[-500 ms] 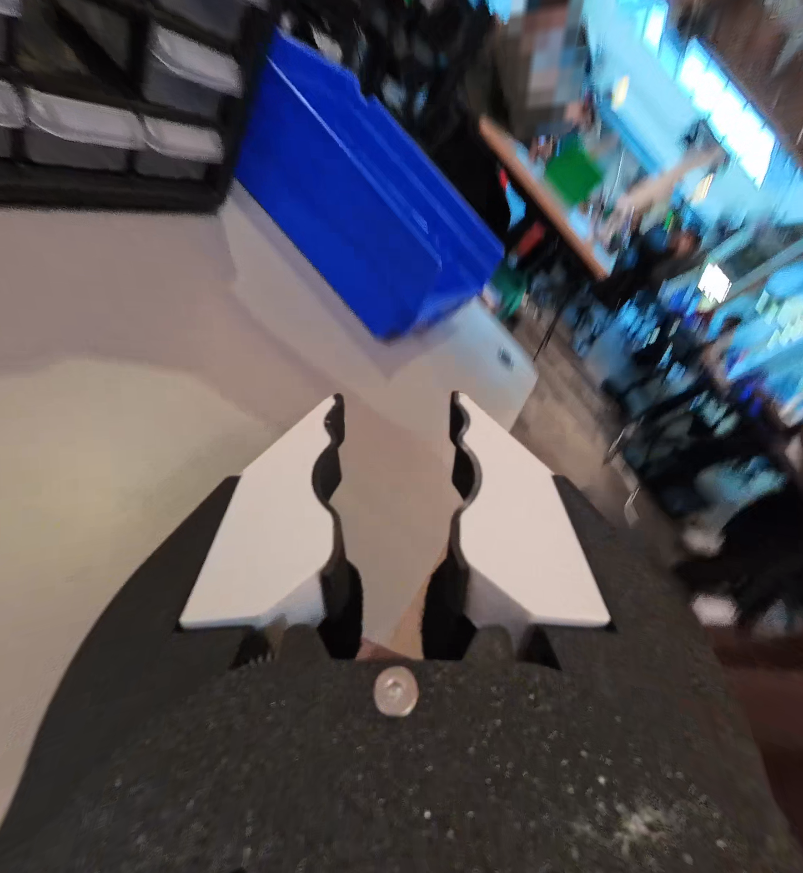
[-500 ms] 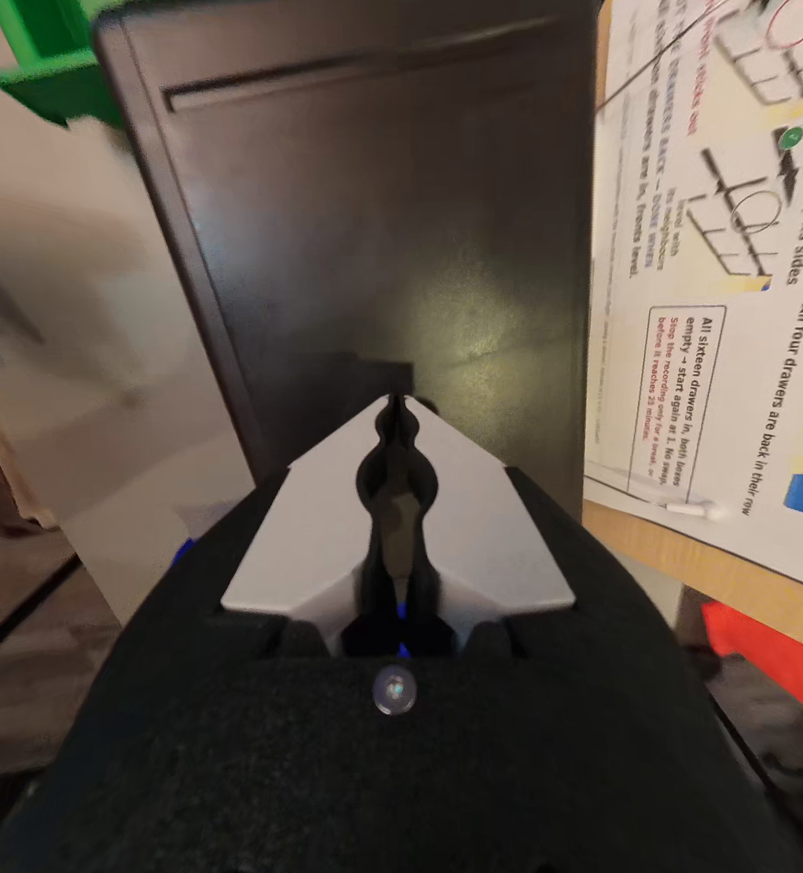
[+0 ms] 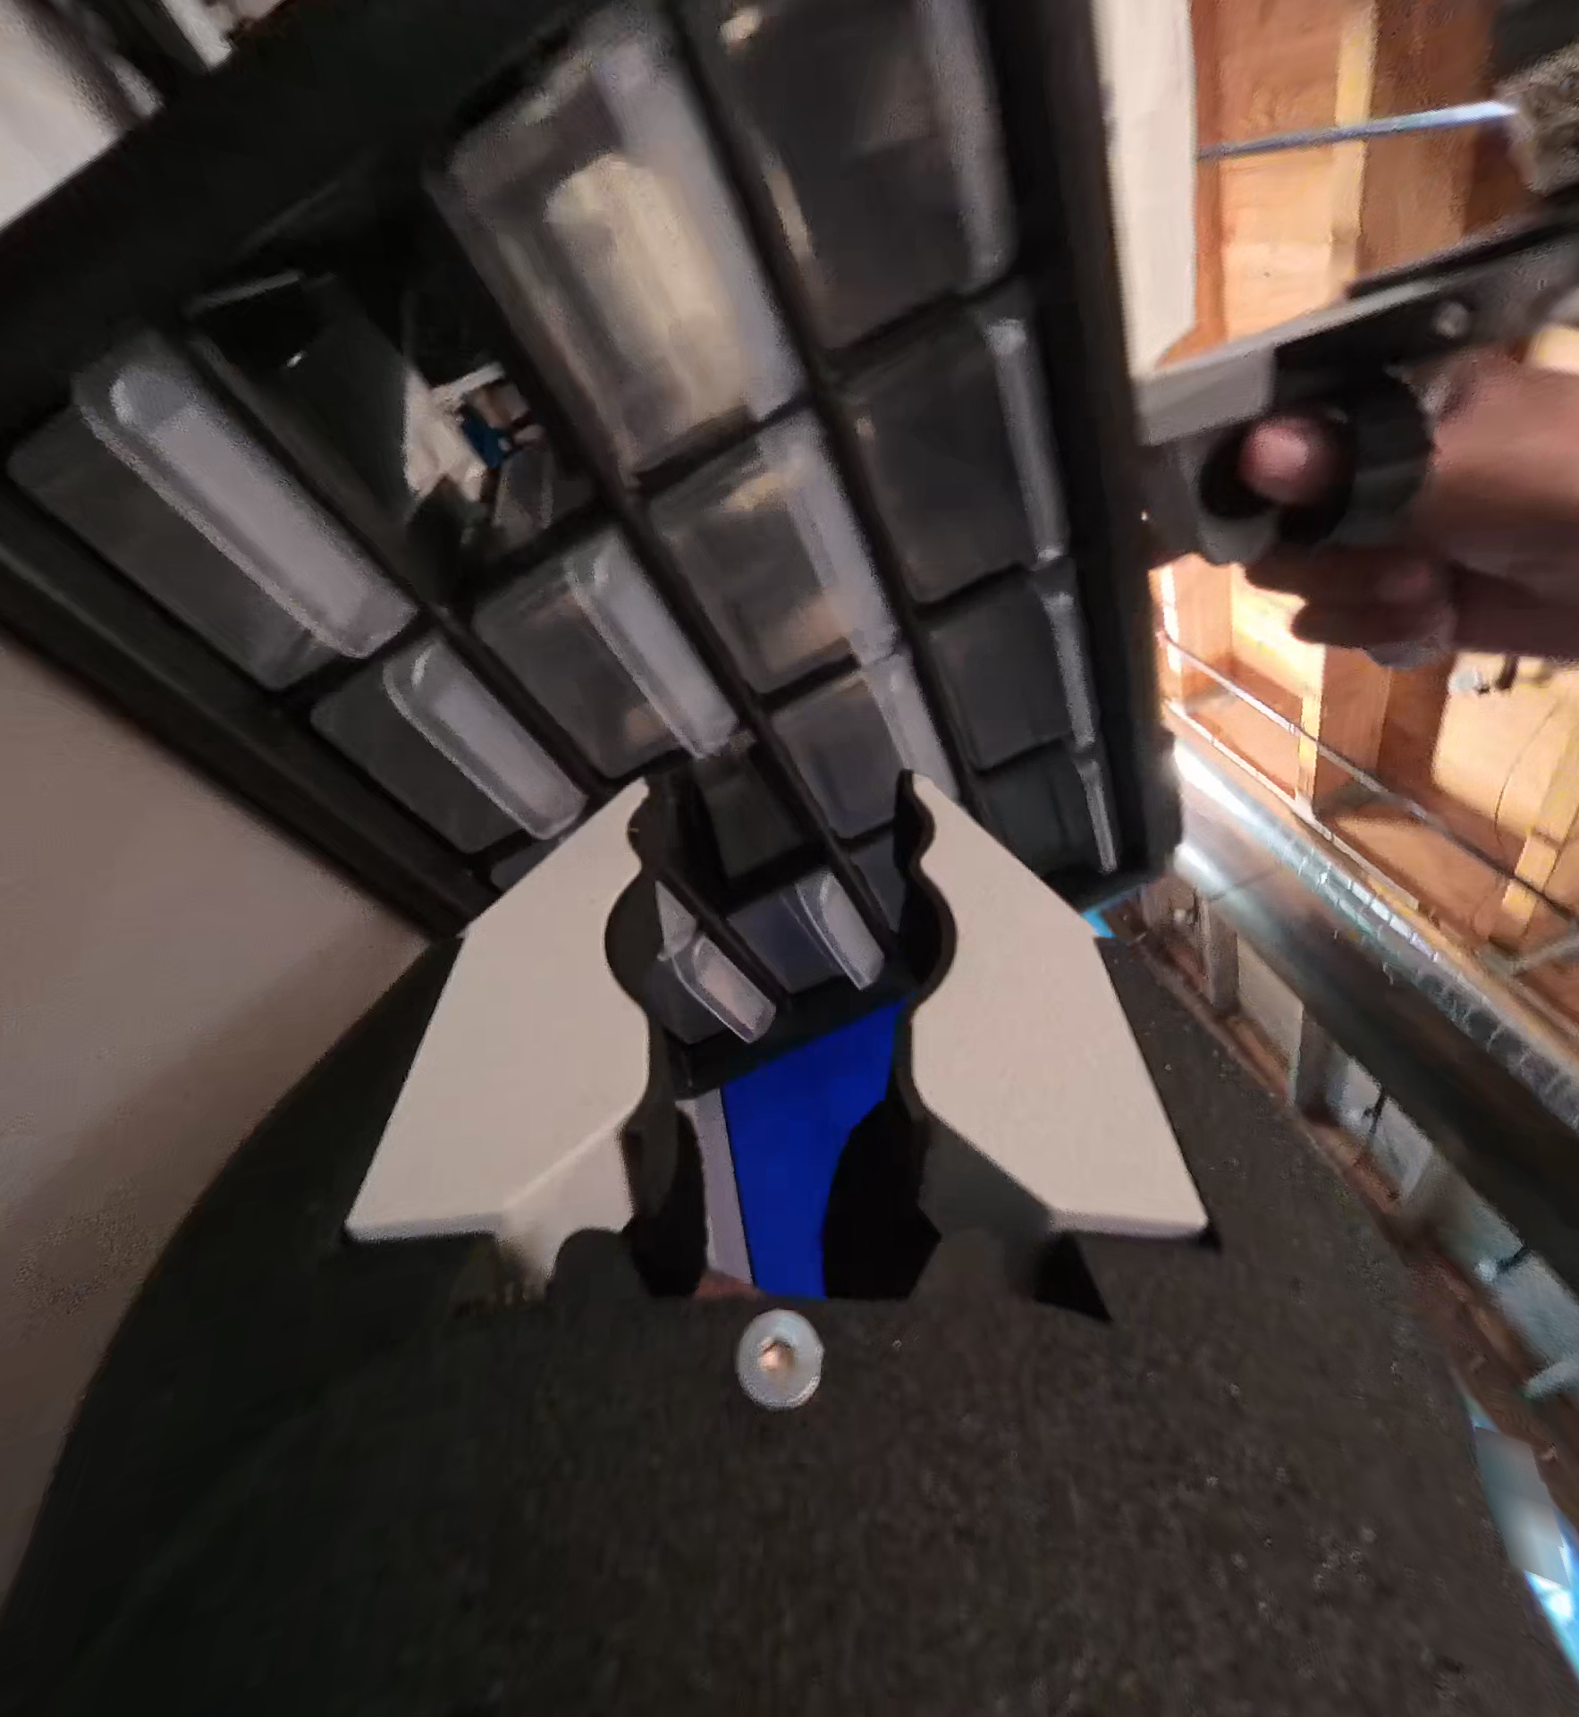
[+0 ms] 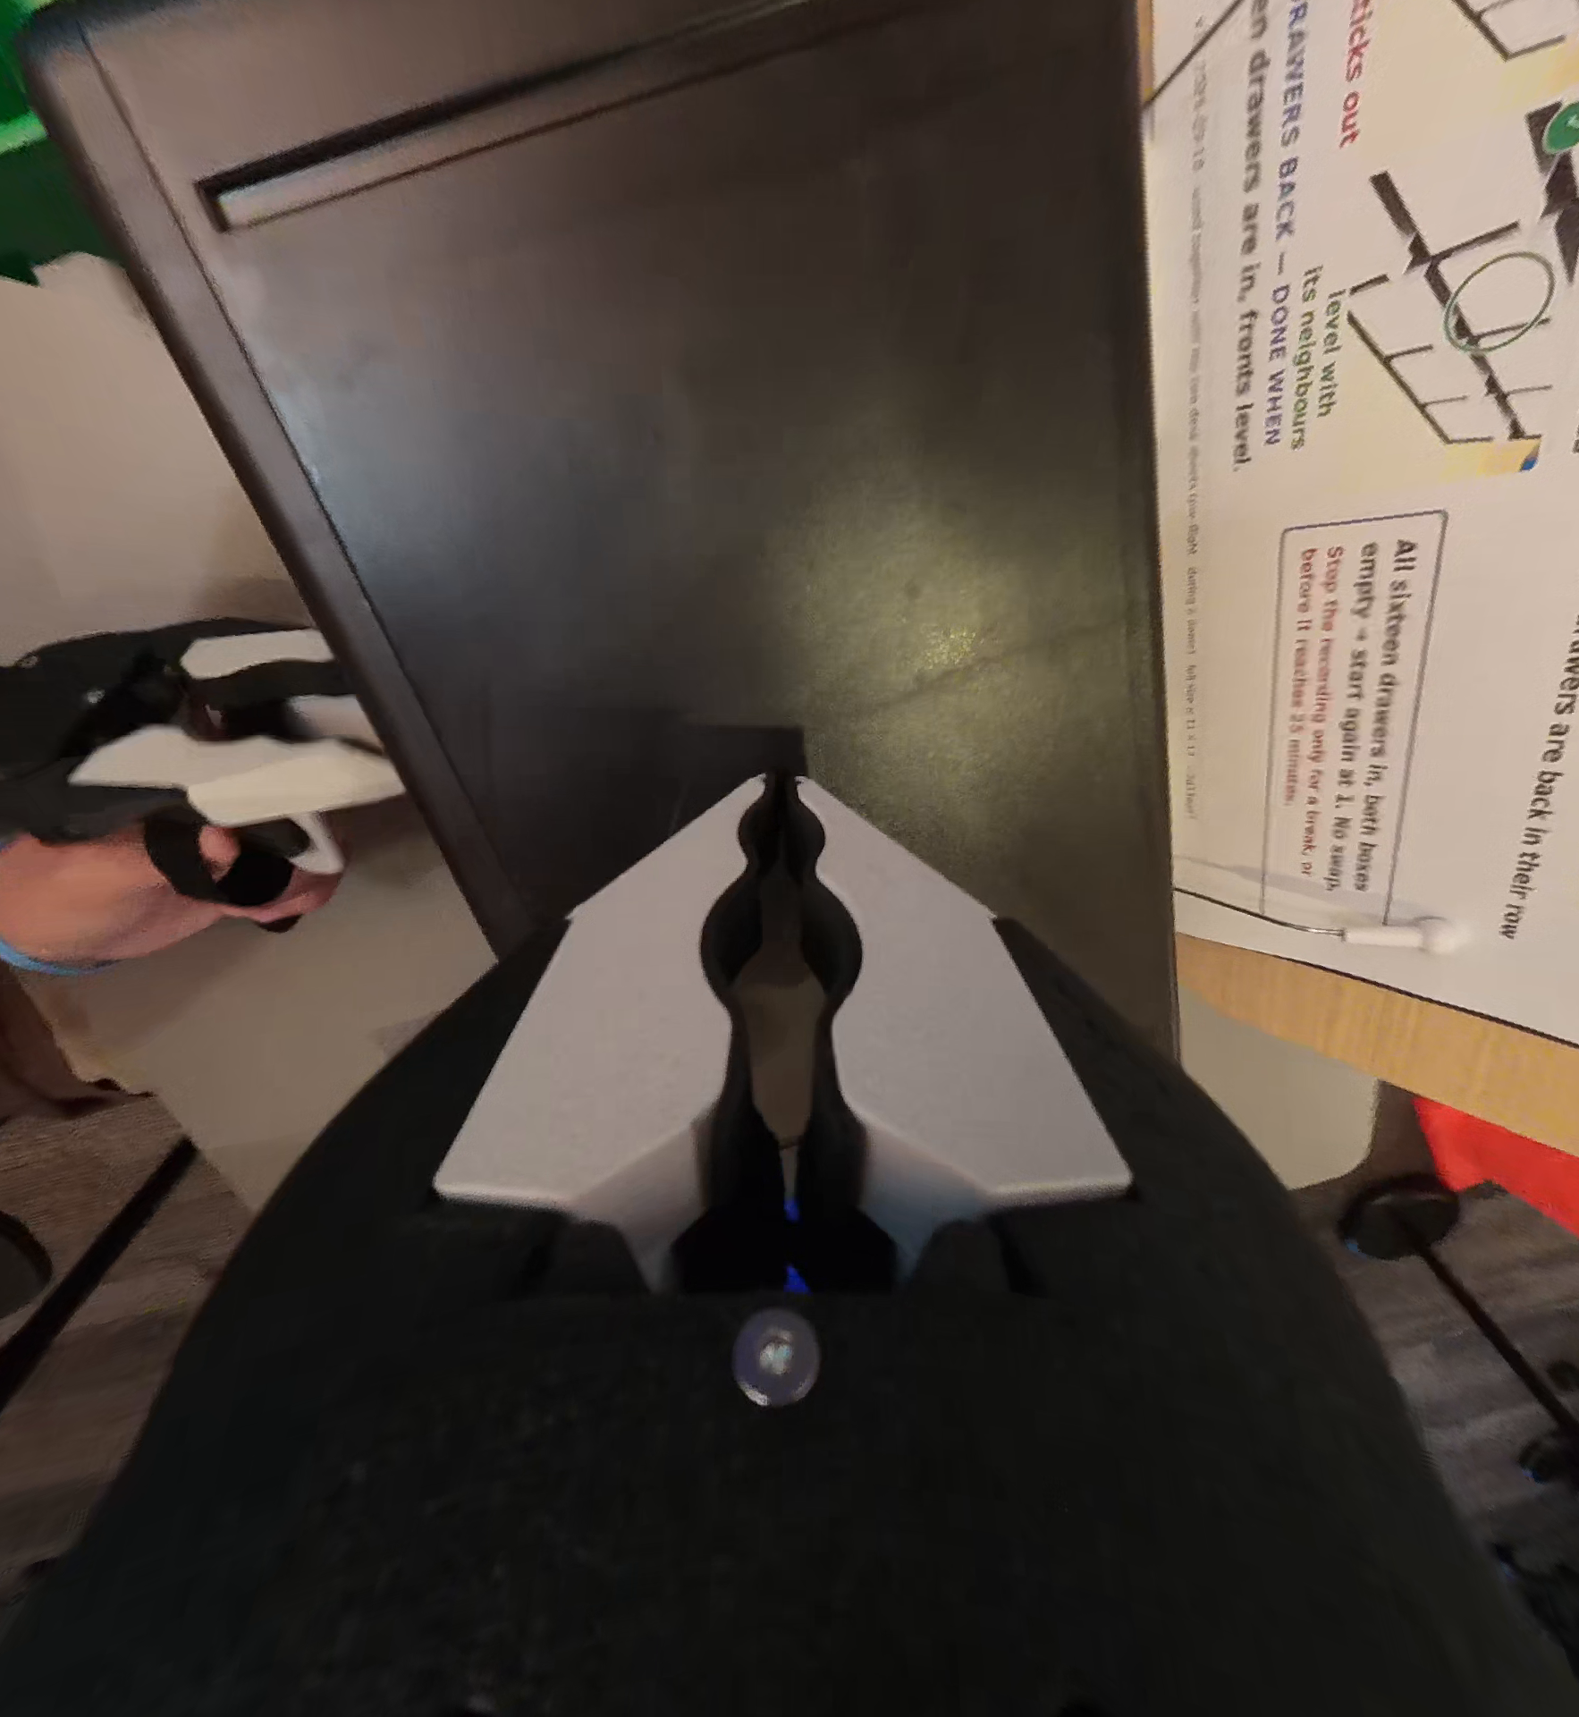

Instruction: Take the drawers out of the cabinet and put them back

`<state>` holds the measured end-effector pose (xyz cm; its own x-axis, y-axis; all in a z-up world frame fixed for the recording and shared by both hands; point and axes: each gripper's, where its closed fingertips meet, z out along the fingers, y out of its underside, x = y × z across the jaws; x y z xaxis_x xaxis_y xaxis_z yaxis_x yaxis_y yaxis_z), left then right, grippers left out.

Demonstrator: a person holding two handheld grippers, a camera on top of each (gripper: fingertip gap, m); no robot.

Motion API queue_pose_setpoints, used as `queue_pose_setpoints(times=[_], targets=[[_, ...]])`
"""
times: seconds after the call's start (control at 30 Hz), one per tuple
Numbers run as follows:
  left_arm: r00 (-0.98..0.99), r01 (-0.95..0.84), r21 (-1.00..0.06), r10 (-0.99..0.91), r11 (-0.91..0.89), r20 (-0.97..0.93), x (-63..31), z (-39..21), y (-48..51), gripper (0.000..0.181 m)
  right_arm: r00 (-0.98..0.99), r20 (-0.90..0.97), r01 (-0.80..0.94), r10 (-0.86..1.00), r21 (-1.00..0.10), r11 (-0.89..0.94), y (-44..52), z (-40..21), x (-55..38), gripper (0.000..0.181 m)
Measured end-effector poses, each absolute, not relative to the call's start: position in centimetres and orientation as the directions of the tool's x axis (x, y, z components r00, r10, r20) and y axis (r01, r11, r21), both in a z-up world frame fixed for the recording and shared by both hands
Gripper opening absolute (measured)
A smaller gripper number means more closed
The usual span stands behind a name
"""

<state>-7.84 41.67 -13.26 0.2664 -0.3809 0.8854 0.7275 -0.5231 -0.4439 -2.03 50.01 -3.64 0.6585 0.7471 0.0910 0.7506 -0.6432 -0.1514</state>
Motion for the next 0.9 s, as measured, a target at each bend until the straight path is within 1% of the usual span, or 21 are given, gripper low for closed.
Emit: queue_pose_setpoints(times=[0.07, 0.1, 0.23, 0.33, 0.47, 0.63, 0.7, 0.9], targets=[[0.194, 0.761, -0.345, -0.315, -0.55, 0.929, -7.7, -14.2, 42.8, 0.046, 0.639, 0.121, 0.769, 0.76, -0.143, -0.623, 50.0, -3.6, -2.0, 0.0], [0.176, 0.767, -0.317, -0.292, -0.558, 0.94, -7.7, -14.6, 43.3, 0.045, 0.644, 0.119, 0.764, 0.756, -0.144, -0.629, 50.0, -3.6, -2.0, 0.0], [0.141, 0.788, -0.263, -0.252, -0.557, 0.957, -8.2, -15.1, 45.0, 0.034, 0.662, 0.088, 0.747, 0.744, -0.155, -0.646, 50.0, -3.6, -2.0, 0.0], [0.126, 0.792, -0.234, -0.224, -0.563, 0.966, -8.3, -15.4, 45.5, 0.025, 0.662, 0.087, 0.747, 0.745, -0.154, -0.646, 50.0, -3.6, -2.0, 0.0], [0.066, 0.807, -0.191, -0.236, -0.558, 0.969, -8.4, -14.9, 45.9, 0.017, 0.662, 0.098, 0.748, 0.743, -0.149, -0.647, 50.0, -3.6, -2.0, 0.0], [-0.003, 0.815, -0.126, -0.221, -0.565, 0.975, -8.3, -14.5, 46.2, 0.013, 0.672, 0.09, 0.738, 0.735, -0.155, -0.656, 50.0, -3.6, -2.0, 0.0], [-0.031, 0.817, -0.114, -0.241, -0.565, 0.97, -8.3, -14.2, 46.1, 0.007, 0.674, 0.086, 0.736, 0.733, -0.157, -0.659, 50.0, -3.6, -2.0, 0.0], [-0.071, 0.808, -0.093, -0.253, -0.581, 0.965, -8.3, -14.1, 45.9, 0.005, 0.685, 0.069, 0.723, 0.725, -0.178, -0.667, 50.0, -3.6, -2.0, 0.0]])
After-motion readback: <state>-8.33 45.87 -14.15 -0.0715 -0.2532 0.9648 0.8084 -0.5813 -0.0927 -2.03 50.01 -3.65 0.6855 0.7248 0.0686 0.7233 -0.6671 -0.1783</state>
